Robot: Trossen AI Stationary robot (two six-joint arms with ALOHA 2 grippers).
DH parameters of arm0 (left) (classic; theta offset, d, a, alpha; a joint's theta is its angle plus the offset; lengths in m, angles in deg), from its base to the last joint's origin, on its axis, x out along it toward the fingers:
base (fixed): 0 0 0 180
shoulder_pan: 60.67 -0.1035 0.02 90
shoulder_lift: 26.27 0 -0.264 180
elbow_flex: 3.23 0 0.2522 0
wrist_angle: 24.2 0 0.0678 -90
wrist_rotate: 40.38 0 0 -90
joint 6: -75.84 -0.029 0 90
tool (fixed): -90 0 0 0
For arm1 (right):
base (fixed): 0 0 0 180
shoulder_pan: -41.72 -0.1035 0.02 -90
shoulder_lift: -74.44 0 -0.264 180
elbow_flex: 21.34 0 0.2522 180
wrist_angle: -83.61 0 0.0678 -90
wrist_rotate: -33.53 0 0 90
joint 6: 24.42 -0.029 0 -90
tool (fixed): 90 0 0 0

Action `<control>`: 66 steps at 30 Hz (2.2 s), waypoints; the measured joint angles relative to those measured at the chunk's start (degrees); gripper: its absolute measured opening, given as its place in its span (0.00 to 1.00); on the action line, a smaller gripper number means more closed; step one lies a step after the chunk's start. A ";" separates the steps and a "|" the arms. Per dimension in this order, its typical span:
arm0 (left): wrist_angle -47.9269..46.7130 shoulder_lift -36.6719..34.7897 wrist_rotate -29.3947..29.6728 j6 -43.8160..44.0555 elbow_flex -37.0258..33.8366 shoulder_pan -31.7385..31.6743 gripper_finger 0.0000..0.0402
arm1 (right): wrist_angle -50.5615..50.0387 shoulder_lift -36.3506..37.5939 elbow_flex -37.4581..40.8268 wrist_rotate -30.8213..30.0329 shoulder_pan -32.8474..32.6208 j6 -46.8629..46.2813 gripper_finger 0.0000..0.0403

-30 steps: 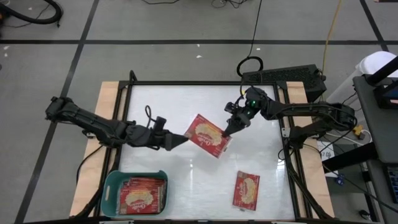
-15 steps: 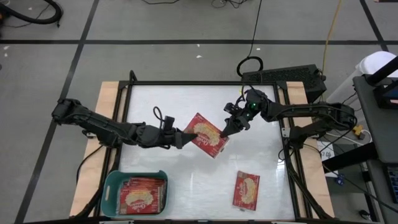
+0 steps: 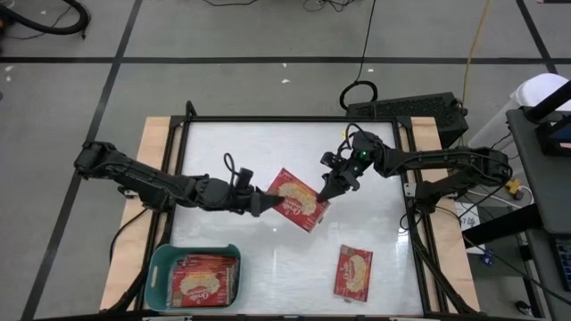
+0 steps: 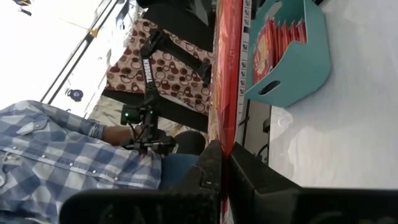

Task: Sort popcorn bags into baskets
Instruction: Put the red popcorn bag into the green bin

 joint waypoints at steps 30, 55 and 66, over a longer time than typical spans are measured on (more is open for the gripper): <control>0.80 -0.02 -14.88 -1.80 0.00 -3.76 0.28 | -4.99 0.00 0.00 2.62 -2.25 3.03 0.00; -11.12 -5.16 8.31 14.04 0.00 16.60 0.01 | -5.08 -0.02 0.00 -0.58 -0.67 5.11 0.32; -26.25 -12.97 29.61 30.70 0.02 38.52 0.00 | -5.67 0.00 0.00 -1.86 -0.68 8.38 0.32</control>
